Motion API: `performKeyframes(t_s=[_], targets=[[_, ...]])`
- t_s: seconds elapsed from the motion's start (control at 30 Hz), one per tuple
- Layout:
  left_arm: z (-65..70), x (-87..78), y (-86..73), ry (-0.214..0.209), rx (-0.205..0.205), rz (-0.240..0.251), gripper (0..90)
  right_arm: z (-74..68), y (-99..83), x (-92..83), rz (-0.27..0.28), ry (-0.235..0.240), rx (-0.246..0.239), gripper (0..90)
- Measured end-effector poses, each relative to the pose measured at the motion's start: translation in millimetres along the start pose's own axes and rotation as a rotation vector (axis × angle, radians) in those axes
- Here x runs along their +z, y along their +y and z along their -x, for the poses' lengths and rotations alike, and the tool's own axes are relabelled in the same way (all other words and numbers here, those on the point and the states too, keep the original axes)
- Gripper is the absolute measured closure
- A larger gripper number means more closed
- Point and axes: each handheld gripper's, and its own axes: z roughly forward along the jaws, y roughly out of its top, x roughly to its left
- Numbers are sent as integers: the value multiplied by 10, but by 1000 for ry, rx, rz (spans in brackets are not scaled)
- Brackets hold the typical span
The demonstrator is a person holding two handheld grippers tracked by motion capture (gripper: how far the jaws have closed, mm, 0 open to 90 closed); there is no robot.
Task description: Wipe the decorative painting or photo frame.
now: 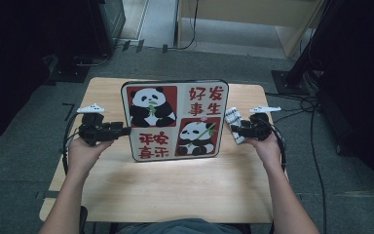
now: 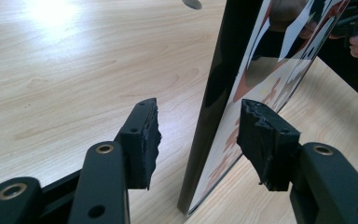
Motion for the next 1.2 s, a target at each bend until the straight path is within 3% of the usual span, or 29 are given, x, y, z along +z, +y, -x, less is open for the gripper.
performKeyframes(t_s=[0.47,1.2], targets=[[-127,-134,-103,60,-33,6,433,26,54,38,4,8,9,433],[-338,-31,-143,83,-58,-8,418,24,37,58,-20,-7,0,425]])
